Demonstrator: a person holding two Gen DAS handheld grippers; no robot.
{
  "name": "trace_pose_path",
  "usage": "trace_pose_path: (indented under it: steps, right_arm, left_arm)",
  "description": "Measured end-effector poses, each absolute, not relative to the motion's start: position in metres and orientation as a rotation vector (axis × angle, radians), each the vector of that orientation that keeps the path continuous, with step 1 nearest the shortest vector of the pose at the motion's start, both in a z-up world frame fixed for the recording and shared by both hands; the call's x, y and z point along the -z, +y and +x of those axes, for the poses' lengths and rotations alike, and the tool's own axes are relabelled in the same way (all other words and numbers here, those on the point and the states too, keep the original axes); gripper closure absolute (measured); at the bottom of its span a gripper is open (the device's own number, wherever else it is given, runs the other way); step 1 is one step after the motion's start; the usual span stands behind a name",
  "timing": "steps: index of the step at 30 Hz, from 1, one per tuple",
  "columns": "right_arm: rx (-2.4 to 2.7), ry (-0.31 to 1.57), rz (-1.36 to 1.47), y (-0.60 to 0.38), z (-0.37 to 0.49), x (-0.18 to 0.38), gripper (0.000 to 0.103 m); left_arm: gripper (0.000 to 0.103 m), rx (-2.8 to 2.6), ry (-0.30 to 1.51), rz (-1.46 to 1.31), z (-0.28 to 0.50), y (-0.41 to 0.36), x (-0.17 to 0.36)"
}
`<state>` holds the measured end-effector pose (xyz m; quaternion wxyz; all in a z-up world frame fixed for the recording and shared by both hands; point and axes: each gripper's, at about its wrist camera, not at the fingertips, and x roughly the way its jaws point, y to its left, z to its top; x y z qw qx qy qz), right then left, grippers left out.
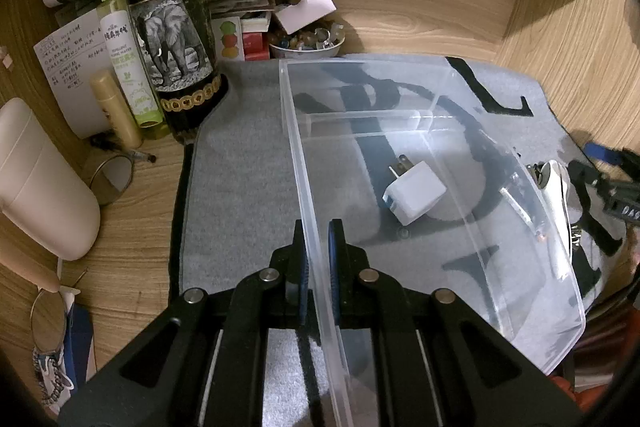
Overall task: Organize rigid objects
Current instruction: 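Grasp the white handheld device with the right tool, then lower the white device into the box with the right tool and release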
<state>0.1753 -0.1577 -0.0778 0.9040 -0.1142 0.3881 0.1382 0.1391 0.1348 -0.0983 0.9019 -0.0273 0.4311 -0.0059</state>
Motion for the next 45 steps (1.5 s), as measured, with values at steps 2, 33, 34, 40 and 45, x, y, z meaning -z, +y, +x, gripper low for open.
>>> trace_pose_path:
  steps: [2, 33, 34, 40, 45]
  right_arm:
    - [-0.283, 0.832, -0.227, -0.161, 0.176, 0.088, 0.031]
    - [-0.403, 0.806, -0.063, -0.162, 0.19, 0.079, 0.064]
    - [-0.404, 0.787, -0.067, -0.162, 0.19, 0.073, 0.064]
    - [-0.431, 0.684, -0.088, -0.155, 0.177, 0.045, 0.069]
    - [-0.456, 0.621, -0.093, -0.148, 0.168, 0.025, 0.069]
  left_arm:
    - [0.095, 0.01, 0.894, -0.053, 0.138, 0.135, 0.1]
    - [0.095, -0.001, 0.911, -0.042, 0.137, 0.135, 0.1]
    - [0.095, 0.0, 0.91, -0.042, 0.137, 0.135, 0.1]
    - [0.095, 0.001, 0.911, -0.042, 0.137, 0.135, 0.1]
    - [0.095, 0.001, 0.911, -0.041, 0.138, 0.135, 0.1]
